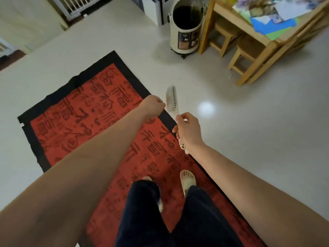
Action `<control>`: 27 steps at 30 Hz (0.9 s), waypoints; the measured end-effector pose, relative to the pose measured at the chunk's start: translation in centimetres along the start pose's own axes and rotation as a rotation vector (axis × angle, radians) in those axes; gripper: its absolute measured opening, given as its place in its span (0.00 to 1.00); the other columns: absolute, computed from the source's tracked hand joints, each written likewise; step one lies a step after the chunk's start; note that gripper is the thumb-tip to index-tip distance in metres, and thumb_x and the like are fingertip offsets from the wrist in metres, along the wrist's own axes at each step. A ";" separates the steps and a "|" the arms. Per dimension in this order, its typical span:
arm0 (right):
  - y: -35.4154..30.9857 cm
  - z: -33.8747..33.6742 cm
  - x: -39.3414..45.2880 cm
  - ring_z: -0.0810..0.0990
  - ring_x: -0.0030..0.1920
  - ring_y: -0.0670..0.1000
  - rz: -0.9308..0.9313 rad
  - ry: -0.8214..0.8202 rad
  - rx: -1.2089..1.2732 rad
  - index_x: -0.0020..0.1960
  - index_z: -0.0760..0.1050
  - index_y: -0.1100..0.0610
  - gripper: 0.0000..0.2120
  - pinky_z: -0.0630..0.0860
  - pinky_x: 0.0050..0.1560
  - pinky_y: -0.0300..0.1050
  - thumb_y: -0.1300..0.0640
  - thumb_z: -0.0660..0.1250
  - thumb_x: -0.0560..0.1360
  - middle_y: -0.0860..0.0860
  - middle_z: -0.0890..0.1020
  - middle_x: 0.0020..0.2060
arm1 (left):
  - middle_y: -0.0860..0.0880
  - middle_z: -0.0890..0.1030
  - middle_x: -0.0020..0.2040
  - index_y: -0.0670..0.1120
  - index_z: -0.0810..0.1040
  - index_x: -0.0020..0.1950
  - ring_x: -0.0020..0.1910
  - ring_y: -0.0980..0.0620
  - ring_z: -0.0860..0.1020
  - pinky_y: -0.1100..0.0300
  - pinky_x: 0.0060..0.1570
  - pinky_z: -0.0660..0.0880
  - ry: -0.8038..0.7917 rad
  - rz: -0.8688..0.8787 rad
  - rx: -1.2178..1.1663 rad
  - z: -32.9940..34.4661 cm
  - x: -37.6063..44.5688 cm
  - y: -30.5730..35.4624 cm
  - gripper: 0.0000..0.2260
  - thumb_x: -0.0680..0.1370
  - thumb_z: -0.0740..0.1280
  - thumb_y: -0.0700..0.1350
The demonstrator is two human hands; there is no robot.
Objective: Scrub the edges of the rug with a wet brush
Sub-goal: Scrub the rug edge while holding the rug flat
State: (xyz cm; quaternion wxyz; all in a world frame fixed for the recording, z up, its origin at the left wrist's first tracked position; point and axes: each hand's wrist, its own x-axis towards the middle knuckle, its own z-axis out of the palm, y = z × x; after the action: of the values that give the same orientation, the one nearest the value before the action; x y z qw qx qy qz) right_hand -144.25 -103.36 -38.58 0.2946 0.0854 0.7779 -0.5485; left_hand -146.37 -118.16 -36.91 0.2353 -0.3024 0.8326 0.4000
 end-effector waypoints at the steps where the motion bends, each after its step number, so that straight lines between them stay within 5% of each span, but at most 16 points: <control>1: -0.3 0.6 1.4 0.72 0.23 0.49 0.010 0.039 -0.018 0.44 0.72 0.57 0.08 0.67 0.26 0.41 0.57 0.58 0.80 0.55 0.81 0.33 | 0.43 0.78 0.42 0.38 0.80 0.49 0.39 0.46 0.75 0.55 0.41 0.75 -0.038 0.033 0.095 -0.7 1.9 0.0 0.11 0.80 0.60 0.42; 4: -0.5 3.1 6.6 0.74 0.26 0.50 0.057 0.211 -0.046 0.45 0.71 0.58 0.08 0.70 0.26 0.41 0.56 0.58 0.80 0.56 0.82 0.38 | 0.46 0.71 0.35 0.40 0.72 0.40 0.35 0.48 0.70 0.58 0.33 0.65 -0.167 0.151 0.420 -2.2 8.7 0.8 0.12 0.81 0.60 0.44; 6: 0.2 5.4 10.0 0.77 0.32 0.50 0.085 0.307 -0.050 0.46 0.71 0.57 0.06 0.73 0.31 0.39 0.56 0.59 0.80 0.54 0.81 0.40 | 0.43 0.71 0.39 0.37 0.74 0.44 0.41 0.43 0.71 0.57 0.37 0.63 -0.247 0.234 0.597 -2.4 13.1 0.4 0.12 0.82 0.59 0.44; 8: 1.7 8.4 13.4 0.79 0.39 0.55 0.171 0.437 -0.012 0.47 0.71 0.57 0.05 0.78 0.41 0.49 0.56 0.60 0.79 0.53 0.81 0.41 | 0.36 0.75 0.47 0.33 0.76 0.51 0.49 0.39 0.75 0.54 0.42 0.65 -0.330 0.283 0.729 -2.1 17.7 -0.5 0.15 0.82 0.59 0.45; 10: 3.4 11.5 16.4 0.80 0.41 0.59 0.241 0.532 0.073 0.46 0.71 0.57 0.05 0.79 0.43 0.58 0.56 0.61 0.78 0.53 0.81 0.41 | 0.38 0.77 0.47 0.37 0.75 0.46 0.47 0.41 0.75 0.53 0.42 0.67 -0.382 0.323 0.819 -1.4 21.7 -1.7 0.12 0.81 0.60 0.45; 14: 7.4 17.2 19.6 0.81 0.44 0.58 0.355 0.595 0.130 0.48 0.72 0.58 0.03 0.79 0.46 0.58 0.58 0.62 0.77 0.55 0.82 0.42 | 0.45 0.75 0.41 0.42 0.70 0.37 0.41 0.46 0.75 0.54 0.40 0.73 -0.525 0.329 0.888 0.5 26.8 -5.5 0.13 0.81 0.62 0.45; 16: 9.2 19.1 20.5 0.80 0.45 0.57 0.410 0.580 0.113 0.51 0.72 0.59 0.05 0.78 0.47 0.54 0.58 0.61 0.78 0.55 0.81 0.44 | 0.44 0.74 0.38 0.44 0.68 0.33 0.38 0.47 0.72 0.57 0.34 0.66 -0.535 0.389 0.899 1.7 28.4 -8.2 0.15 0.80 0.62 0.44; 21: 17.0 21.4 23.0 0.79 0.46 0.57 0.419 0.620 0.031 0.53 0.69 0.59 0.06 0.73 0.46 0.48 0.59 0.62 0.78 0.56 0.80 0.46 | 0.41 0.78 0.55 0.38 0.77 0.55 0.54 0.43 0.77 0.56 0.48 0.70 -0.629 0.398 1.029 7.0 32.5 -16.7 0.13 0.80 0.63 0.47; 27: 28.9 24.9 25.0 0.79 0.45 0.55 0.446 0.743 0.036 0.54 0.69 0.60 0.07 0.71 0.42 0.45 0.57 0.62 0.78 0.55 0.79 0.46 | 0.44 0.78 0.49 0.43 0.74 0.43 0.52 0.41 0.79 0.53 0.49 0.75 -0.632 0.514 0.997 16.7 38.3 -25.8 0.11 0.77 0.64 0.50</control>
State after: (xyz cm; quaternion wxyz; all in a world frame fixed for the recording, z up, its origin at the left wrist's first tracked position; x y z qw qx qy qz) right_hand -142.30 -119.54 -81.20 0.1043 0.4483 0.7839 -0.4167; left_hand -153.10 -129.59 -84.18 0.4780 0.1848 0.8551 0.0785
